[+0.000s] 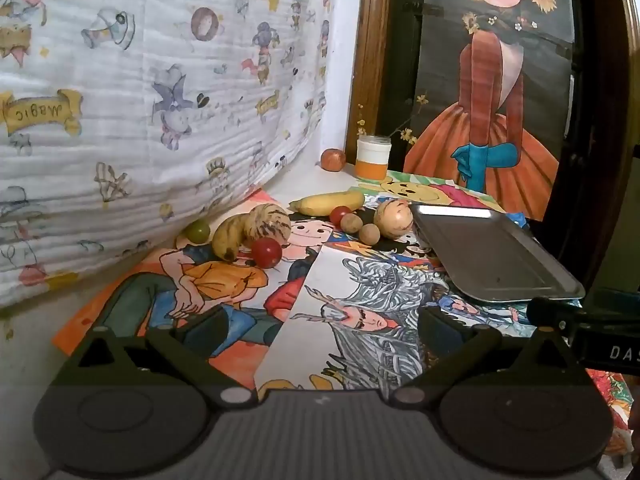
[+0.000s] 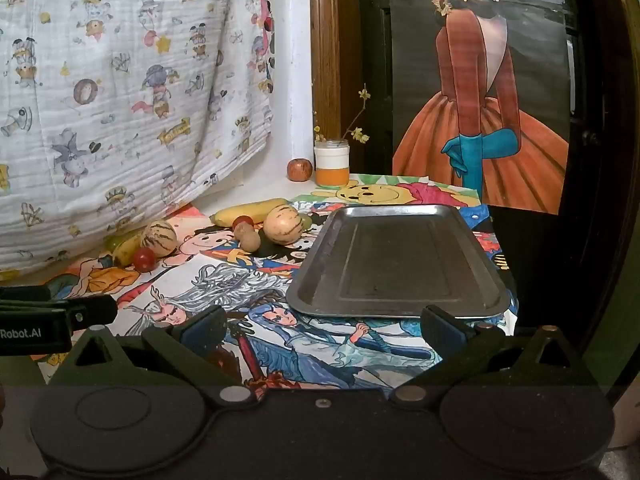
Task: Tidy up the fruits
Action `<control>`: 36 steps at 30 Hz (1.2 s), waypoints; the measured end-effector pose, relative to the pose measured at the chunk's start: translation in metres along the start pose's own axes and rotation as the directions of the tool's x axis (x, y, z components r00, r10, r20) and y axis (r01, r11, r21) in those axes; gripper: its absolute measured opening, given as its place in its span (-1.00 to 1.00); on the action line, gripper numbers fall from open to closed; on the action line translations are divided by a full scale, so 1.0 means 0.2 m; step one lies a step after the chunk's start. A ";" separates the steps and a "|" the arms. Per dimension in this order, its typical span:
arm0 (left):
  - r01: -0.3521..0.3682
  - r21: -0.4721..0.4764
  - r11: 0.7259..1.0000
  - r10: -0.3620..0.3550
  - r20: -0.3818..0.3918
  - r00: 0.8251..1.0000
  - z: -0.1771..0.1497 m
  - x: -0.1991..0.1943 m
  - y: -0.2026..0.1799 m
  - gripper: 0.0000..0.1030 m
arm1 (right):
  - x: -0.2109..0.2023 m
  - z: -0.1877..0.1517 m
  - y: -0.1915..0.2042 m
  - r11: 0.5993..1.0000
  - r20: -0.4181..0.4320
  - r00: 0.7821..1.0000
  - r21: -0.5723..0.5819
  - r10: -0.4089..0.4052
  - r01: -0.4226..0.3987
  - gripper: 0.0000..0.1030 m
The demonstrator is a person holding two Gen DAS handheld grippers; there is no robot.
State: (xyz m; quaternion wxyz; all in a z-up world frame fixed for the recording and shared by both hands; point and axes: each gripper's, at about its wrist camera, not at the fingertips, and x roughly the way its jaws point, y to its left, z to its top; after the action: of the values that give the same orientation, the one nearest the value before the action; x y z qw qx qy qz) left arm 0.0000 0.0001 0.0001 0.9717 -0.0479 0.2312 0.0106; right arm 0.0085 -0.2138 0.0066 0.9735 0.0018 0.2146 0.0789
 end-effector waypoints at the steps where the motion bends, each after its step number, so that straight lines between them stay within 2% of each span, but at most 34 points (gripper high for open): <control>1: 0.001 -0.001 1.000 -0.001 -0.002 1.000 0.00 0.00 0.00 0.99 | 0.00 0.00 0.00 1.000 0.000 1.000 0.000 0.000 0.000 0.99; 36: -0.006 0.006 1.000 0.006 -0.009 1.000 -0.01 0.01 0.00 0.99 | 0.01 -0.01 0.00 1.000 -0.013 1.000 0.006 0.001 -0.001 0.99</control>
State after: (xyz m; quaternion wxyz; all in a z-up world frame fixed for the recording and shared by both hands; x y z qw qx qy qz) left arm 0.0004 -0.0005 -0.0034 0.9707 -0.0442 0.2358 0.0128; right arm 0.0105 -0.2139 0.0037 0.9720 0.0042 0.2213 0.0787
